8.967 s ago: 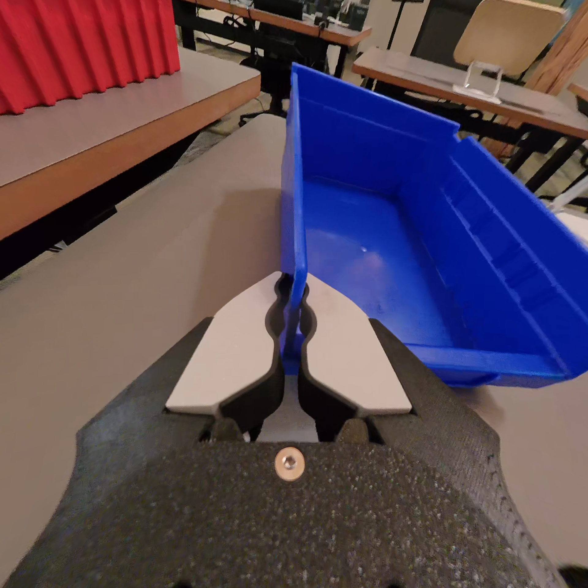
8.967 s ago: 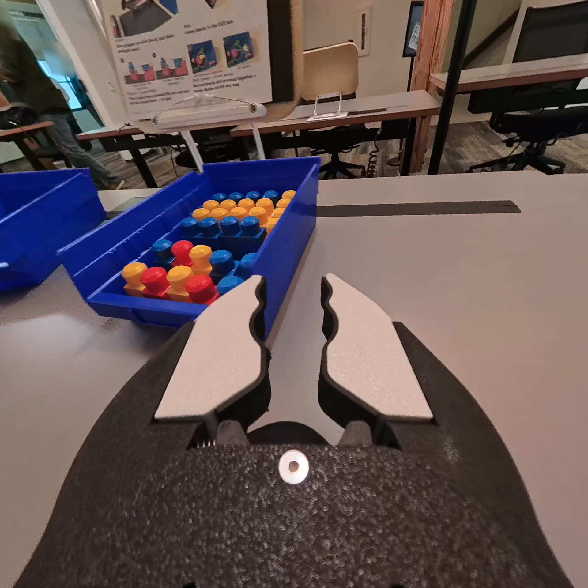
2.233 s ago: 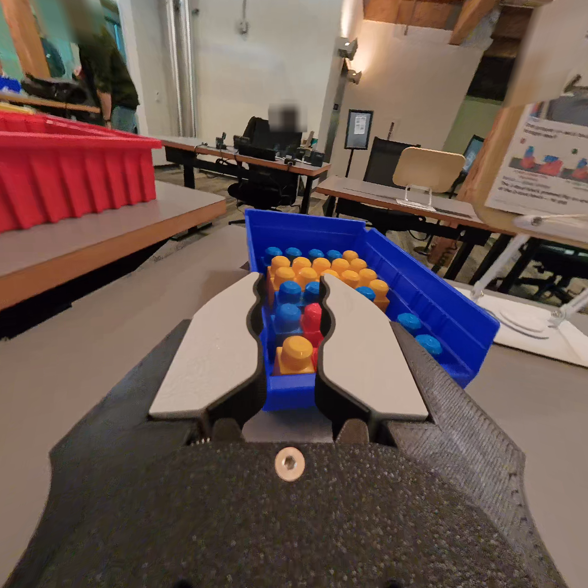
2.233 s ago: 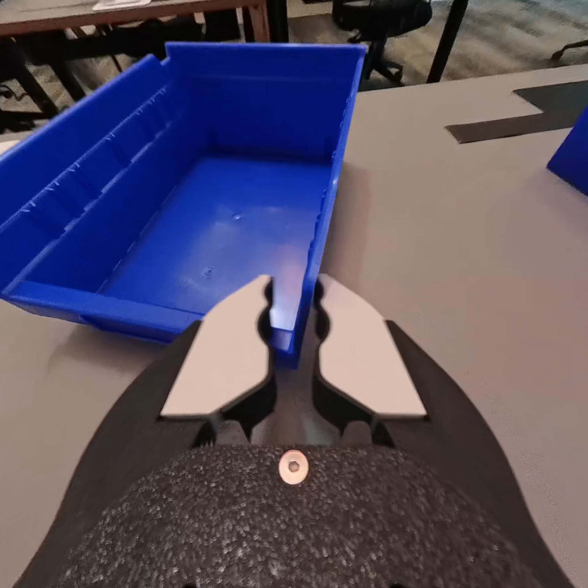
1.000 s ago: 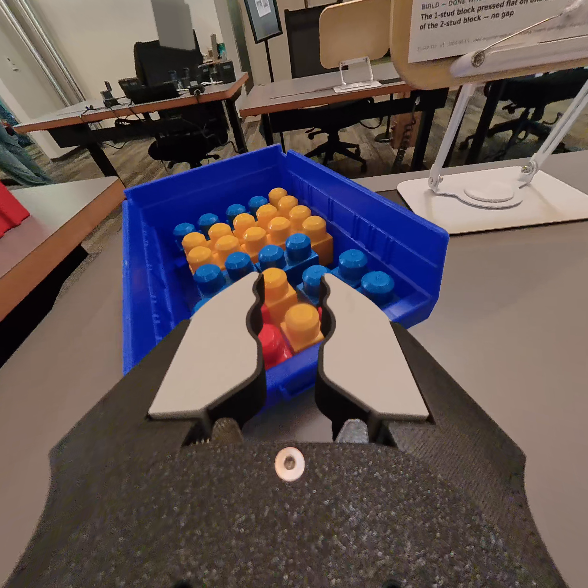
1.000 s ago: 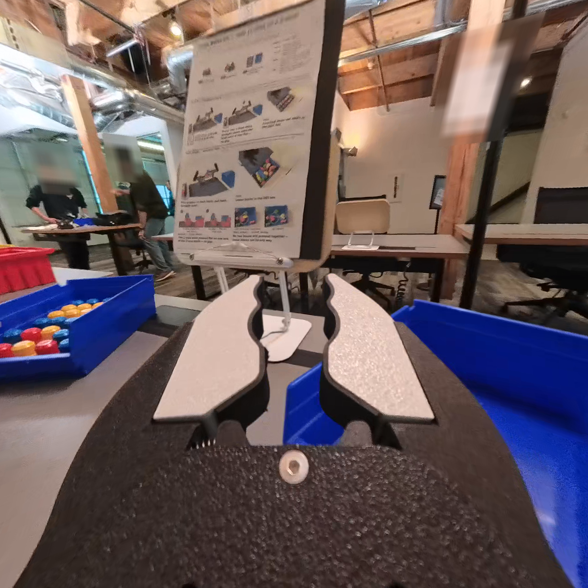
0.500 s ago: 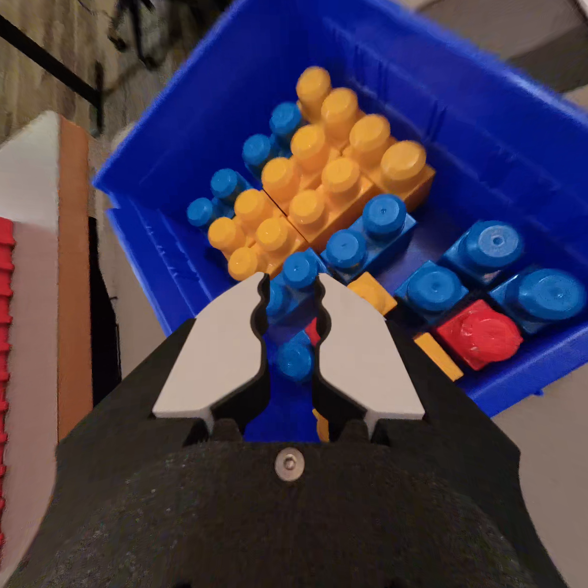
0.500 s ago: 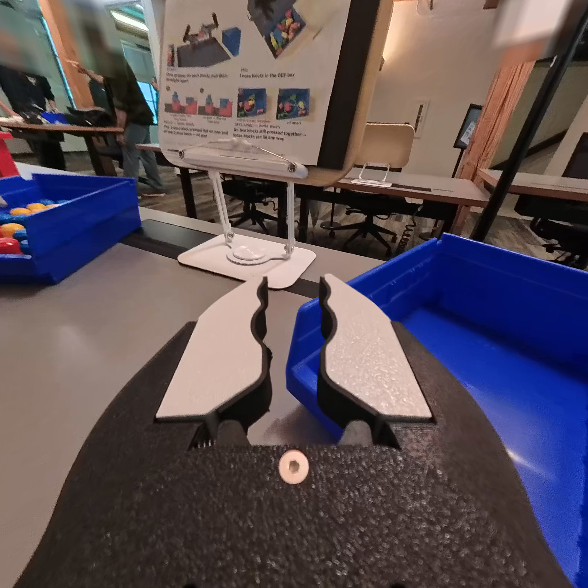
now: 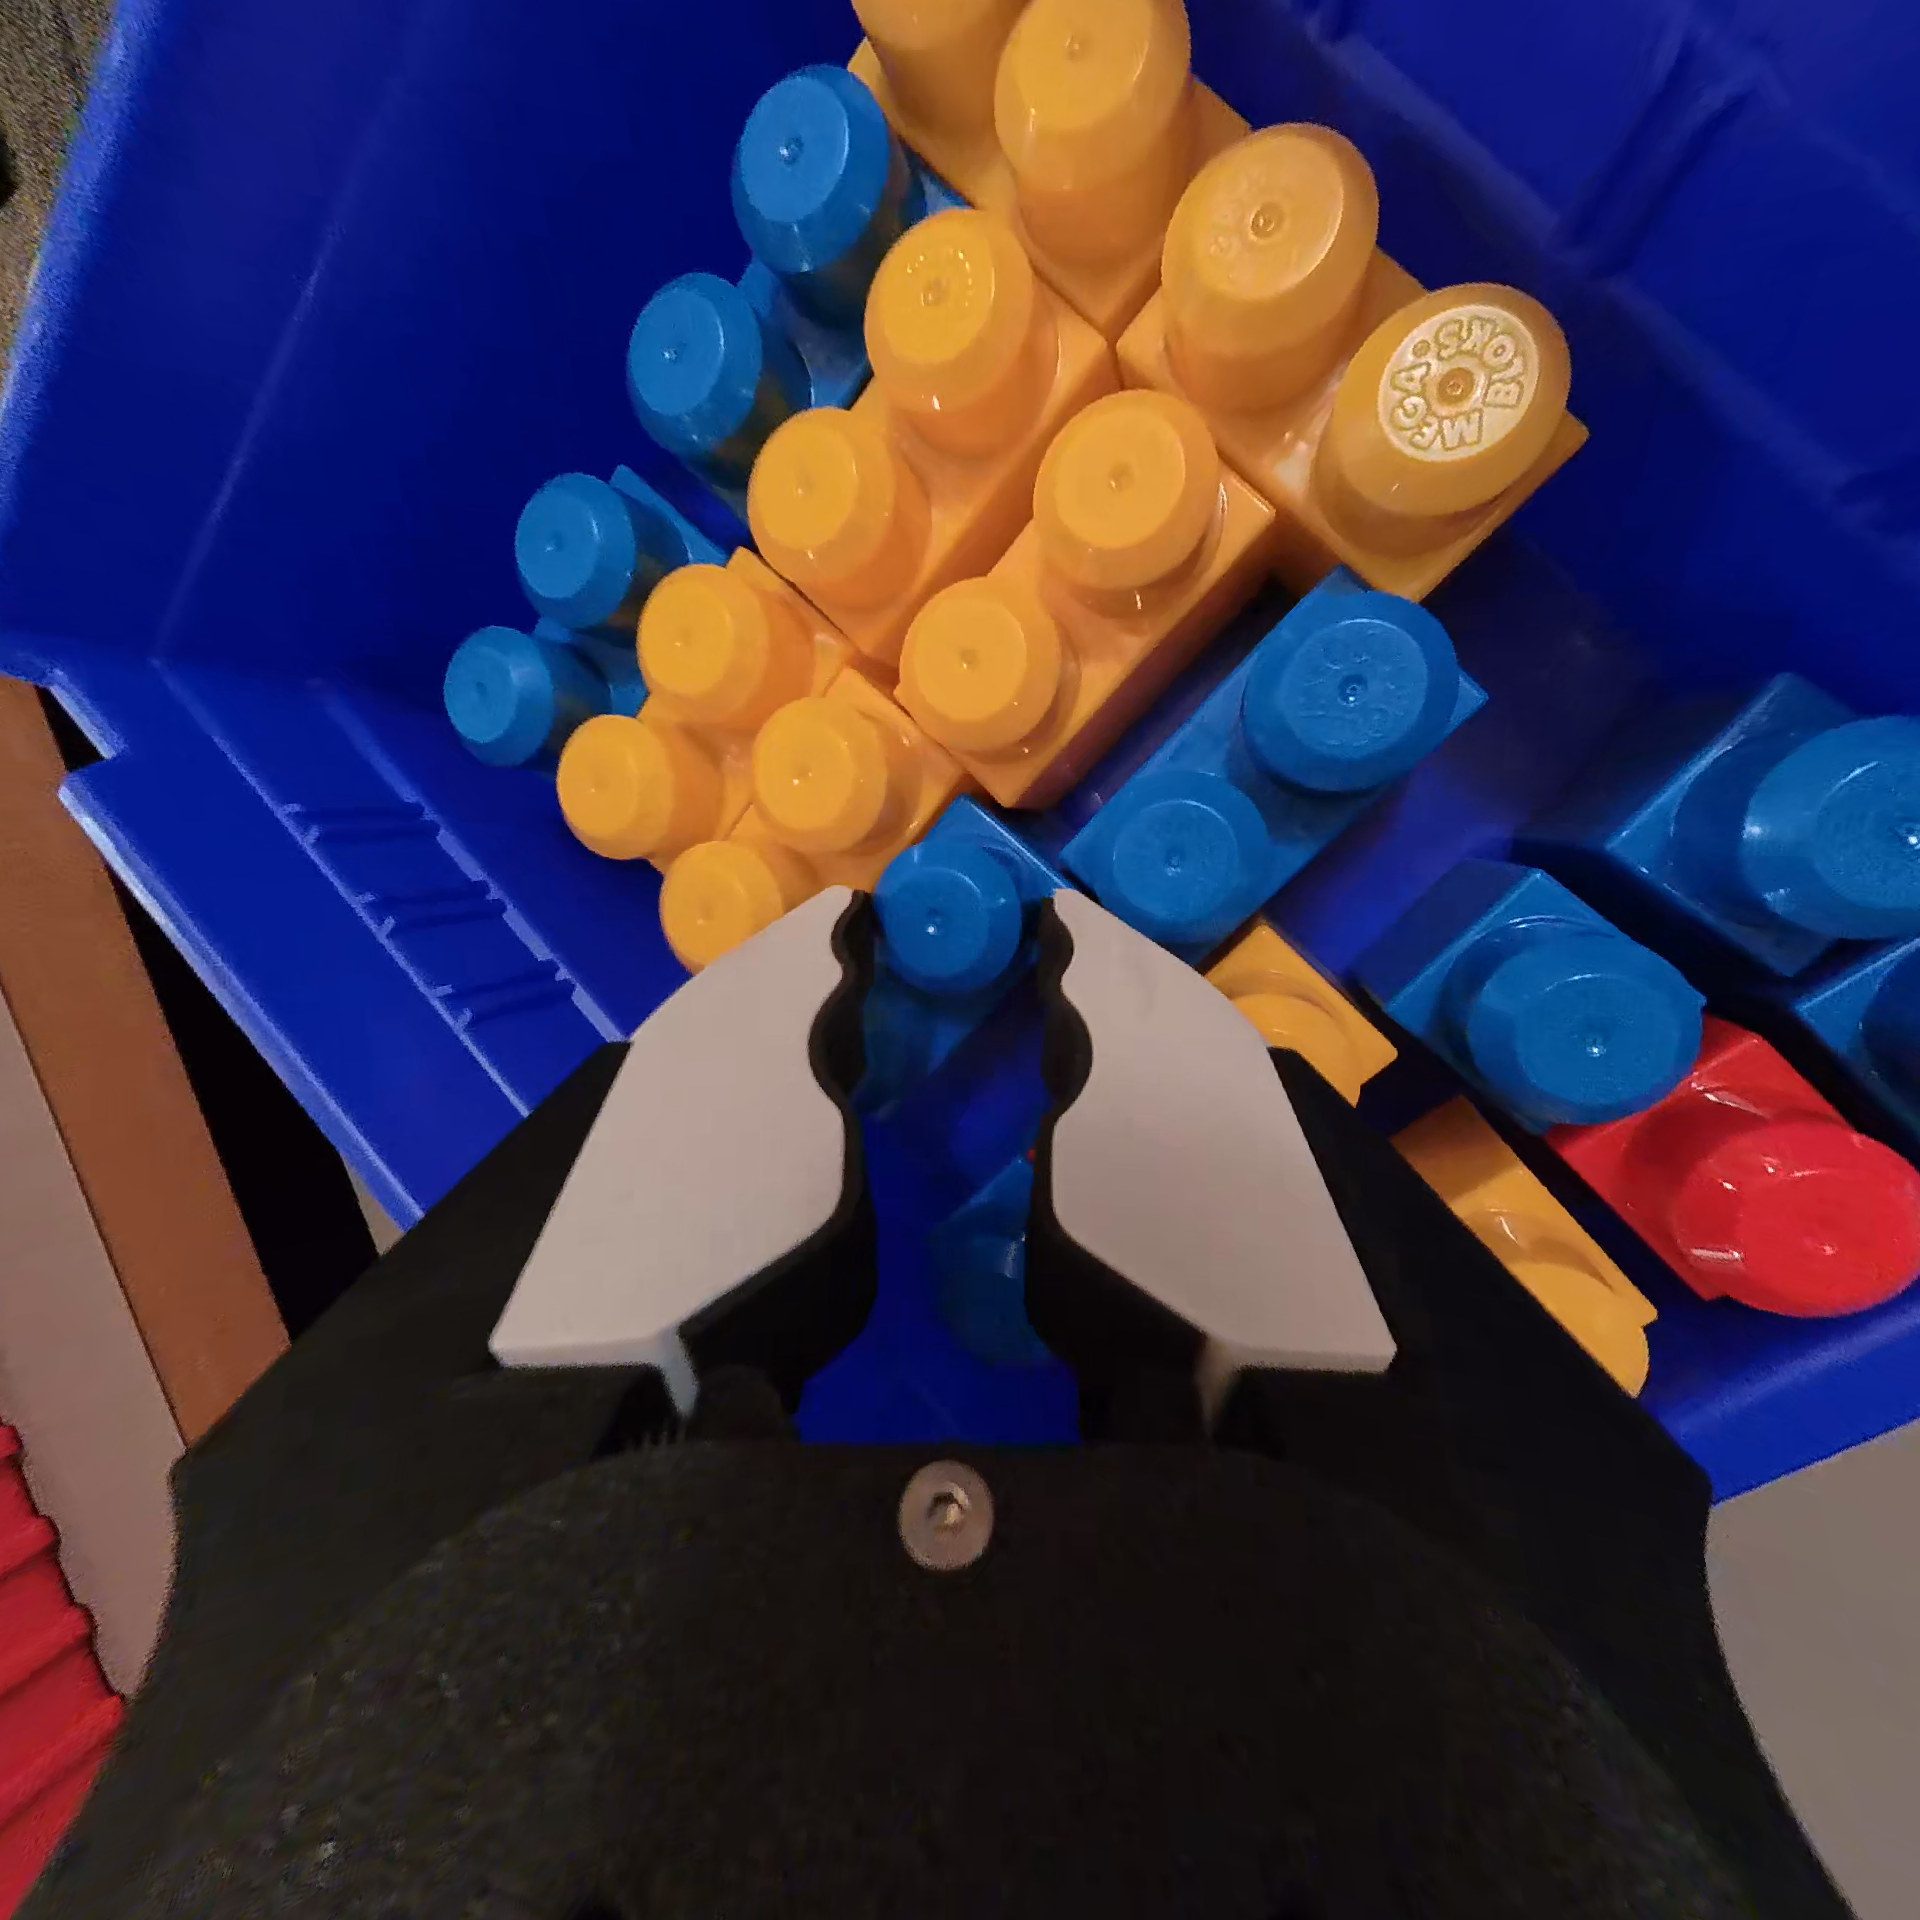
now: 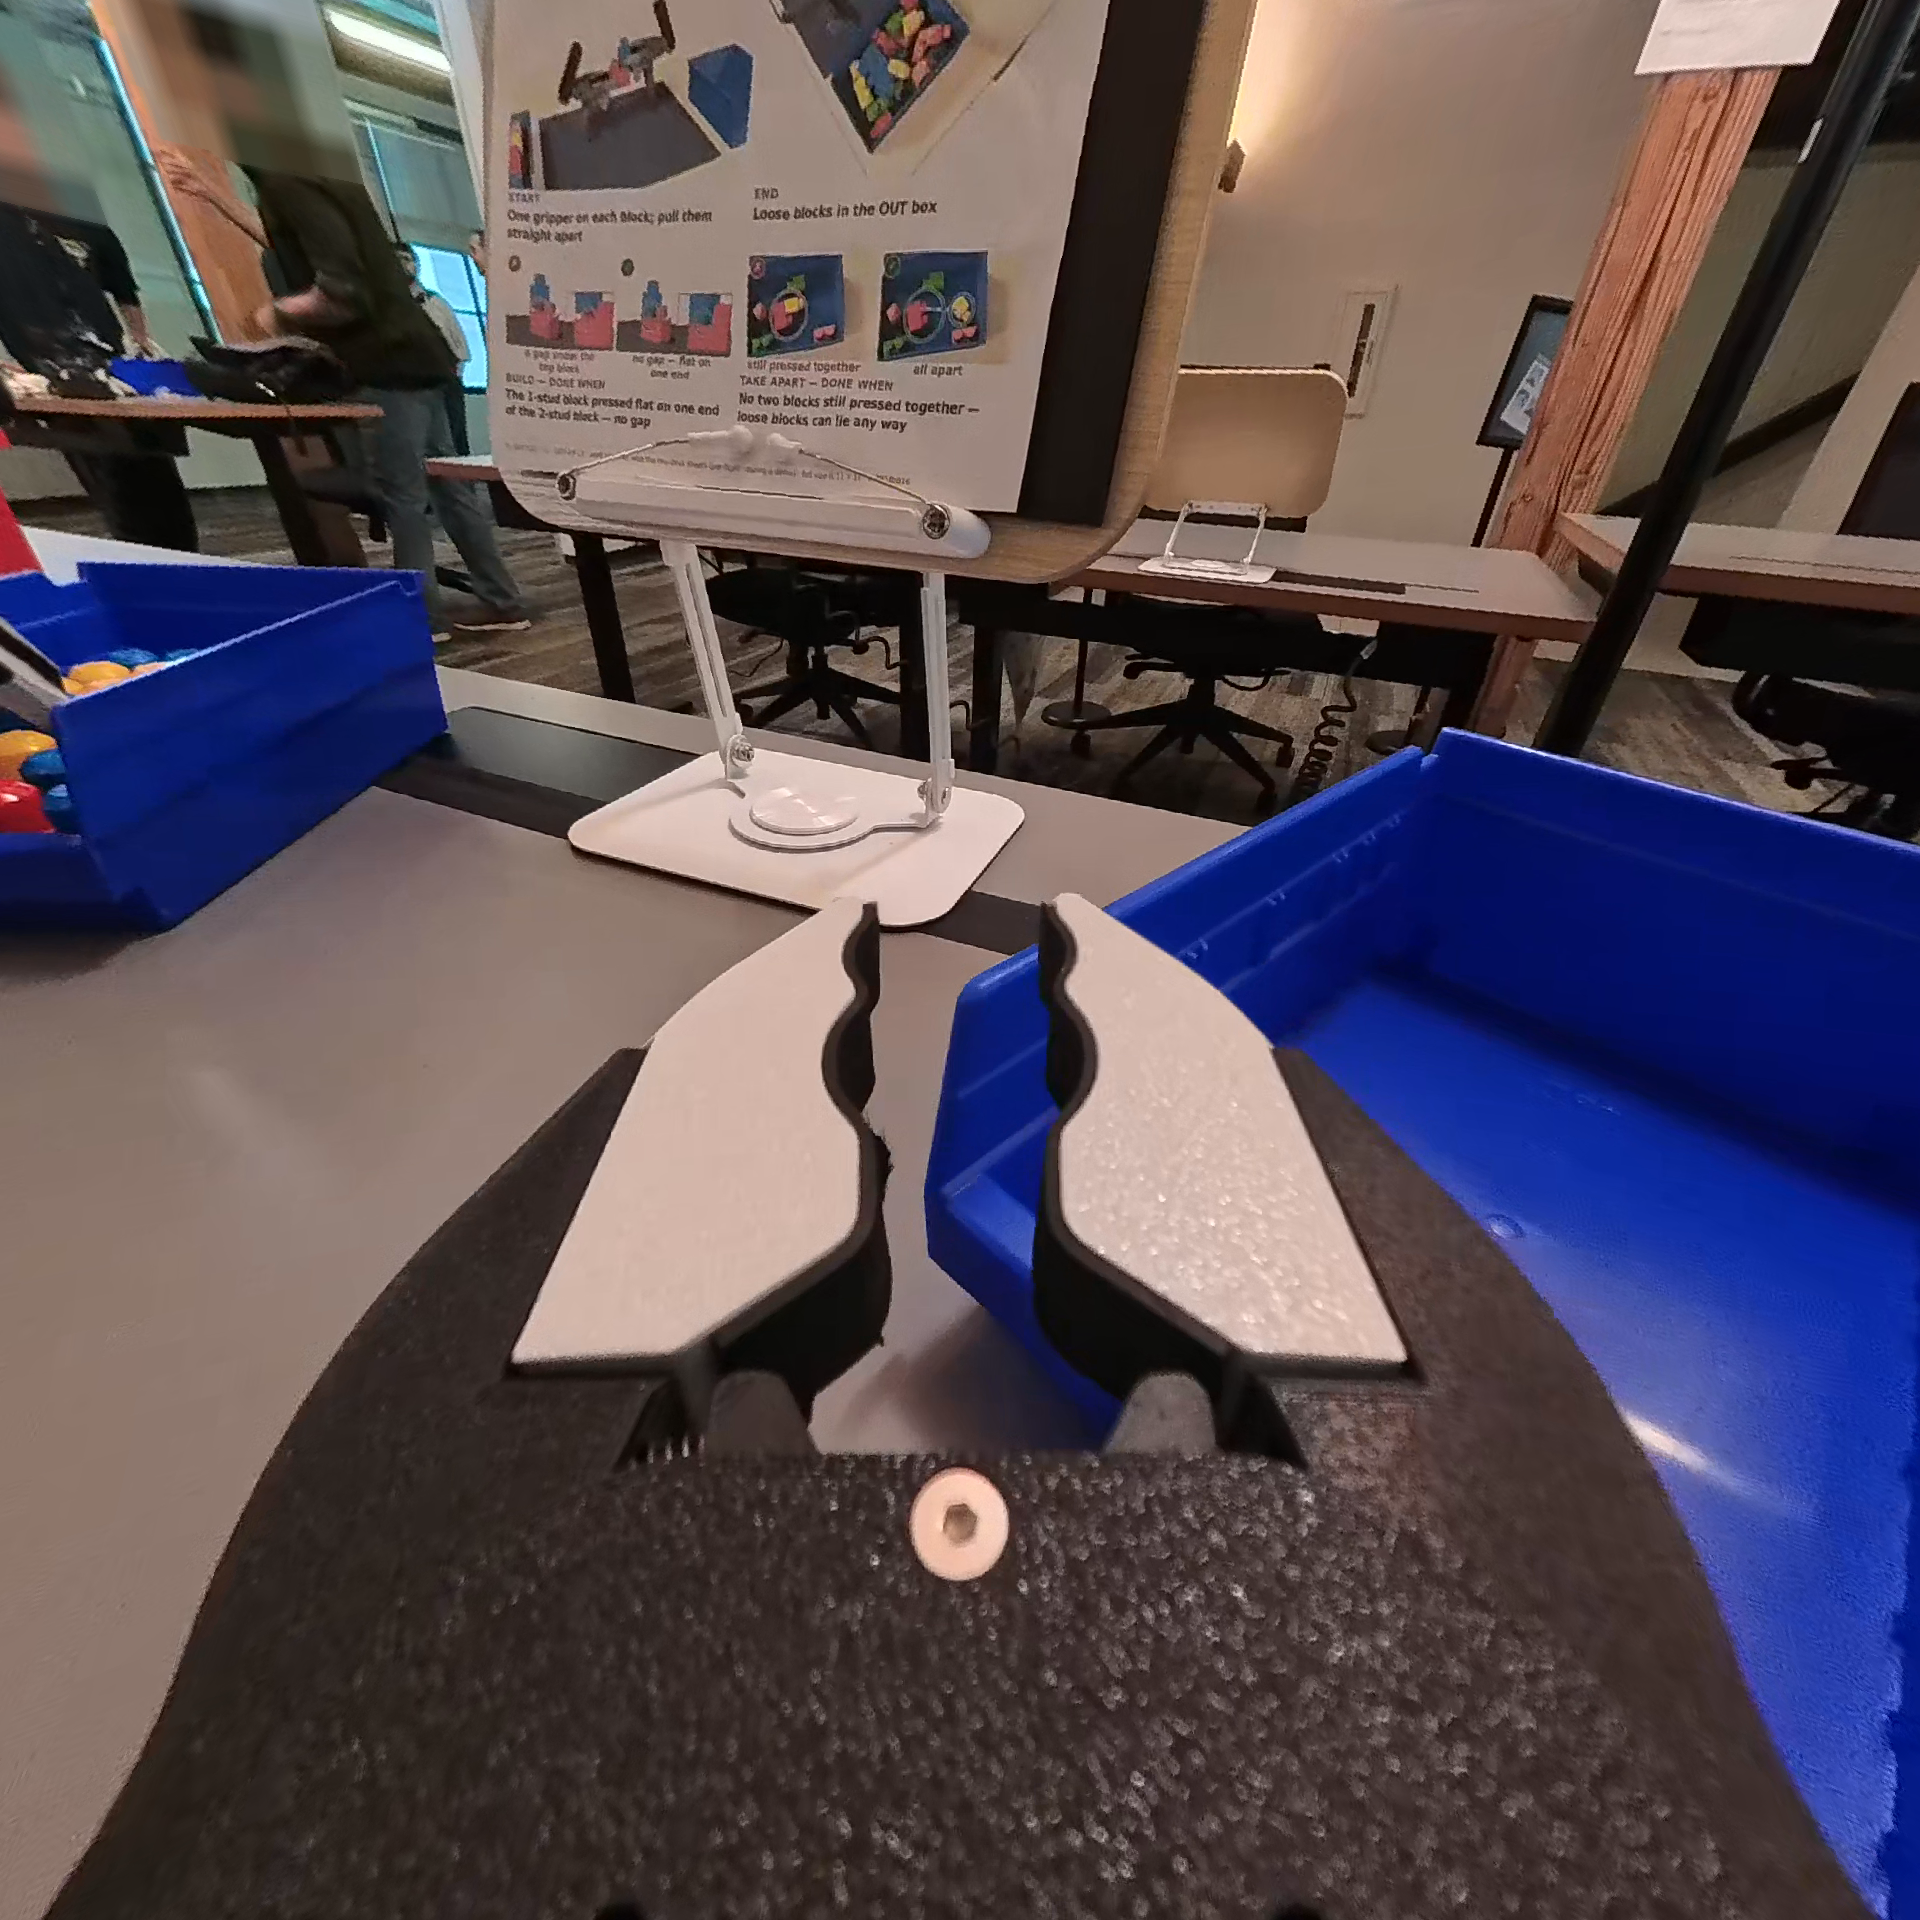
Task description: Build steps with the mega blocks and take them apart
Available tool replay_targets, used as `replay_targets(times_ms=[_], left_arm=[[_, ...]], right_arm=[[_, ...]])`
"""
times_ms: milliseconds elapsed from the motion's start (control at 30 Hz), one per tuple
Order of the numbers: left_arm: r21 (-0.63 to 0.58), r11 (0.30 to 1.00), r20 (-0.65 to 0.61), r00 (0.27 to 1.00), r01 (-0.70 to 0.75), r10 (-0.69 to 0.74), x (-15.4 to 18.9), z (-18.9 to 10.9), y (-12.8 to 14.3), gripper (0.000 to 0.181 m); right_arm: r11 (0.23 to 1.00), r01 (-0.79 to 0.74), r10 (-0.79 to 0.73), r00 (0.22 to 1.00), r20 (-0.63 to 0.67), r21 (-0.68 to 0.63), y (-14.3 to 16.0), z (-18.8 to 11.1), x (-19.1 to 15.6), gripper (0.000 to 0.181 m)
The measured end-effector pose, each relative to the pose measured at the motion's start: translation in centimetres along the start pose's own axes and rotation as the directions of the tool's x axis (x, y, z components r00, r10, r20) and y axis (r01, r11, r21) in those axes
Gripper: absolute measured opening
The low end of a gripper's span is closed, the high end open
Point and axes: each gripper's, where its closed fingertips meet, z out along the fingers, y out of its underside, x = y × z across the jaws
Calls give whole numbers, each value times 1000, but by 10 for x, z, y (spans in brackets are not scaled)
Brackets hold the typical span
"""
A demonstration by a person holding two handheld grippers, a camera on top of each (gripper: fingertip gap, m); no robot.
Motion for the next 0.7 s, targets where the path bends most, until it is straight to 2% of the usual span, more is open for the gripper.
replay_targets(times_ms=[100, 167, 267, 333, 433, 500, 600, 700], left_arm=[[1, 1000, 18, 1000, -11, 10, -3, -4, 1, 31], [42, 999, 35, 999, -15, 14, -4, -17, -2, 30], [163, 986, 54, 998, -21, 12, 1, -60, -18, 30], [240, 969, 44, 998, -55, 46, 21, -95, -29, 30], [301, 941, 21, 988, -152, 153, 71, -141, -36, 30], [327, 920, -35, 970, -216, 240, 118, -162, -36, 29], [353, 886, -160, 913, -302, 375, 199, -182, -28, 30], [361, 850, -244, 841, -384, 483, 275, -190, -12, 30]], right_arm=[[1000, -2, 2, 1000, 3, -2, 0, 0, -1, 28], [1000, -6, 6, 1000, 3, 3, -1, -1, 0, 28], [1000, -18, 18, 1000, 6, 9, -3, -1, 1, 28], [1000, -27, 26, 1000, 8, 12, -4, -2, 2, 28], [999, -35, 35, 999, 12, 15, -6, -2, 2, 28], [999, -31, 31, 999, 16, 14, -6, -2, 1, 28], [1000, -22, 22, 1000, 23, 7, -5, -2, -3, 28], [1000, 1, -1, 1000, 18, -1, -3, -1, -3, 28]])
